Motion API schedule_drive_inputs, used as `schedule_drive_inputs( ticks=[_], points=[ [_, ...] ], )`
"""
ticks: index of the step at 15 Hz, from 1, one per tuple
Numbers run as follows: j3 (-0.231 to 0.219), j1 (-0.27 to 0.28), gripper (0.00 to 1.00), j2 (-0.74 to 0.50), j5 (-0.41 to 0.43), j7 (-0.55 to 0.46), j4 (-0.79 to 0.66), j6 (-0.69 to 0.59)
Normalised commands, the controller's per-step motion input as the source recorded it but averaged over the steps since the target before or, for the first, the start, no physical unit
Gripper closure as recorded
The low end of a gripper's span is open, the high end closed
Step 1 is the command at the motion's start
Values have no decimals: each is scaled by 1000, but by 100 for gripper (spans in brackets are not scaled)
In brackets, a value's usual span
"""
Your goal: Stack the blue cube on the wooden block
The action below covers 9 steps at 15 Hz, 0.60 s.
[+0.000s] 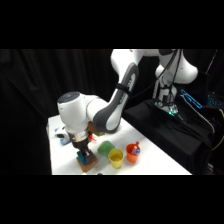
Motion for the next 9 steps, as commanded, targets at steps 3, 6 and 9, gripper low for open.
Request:
schedule_drive_inputs(
  ticks=[3,6,9],
  points=[
    [10,-31,27,-15,3,-95,47,14],
    [28,-30,13,-121,11,-109,-80,-4],
    [33,-31,0,-141,14,-117,-111,-25]
  ],
)
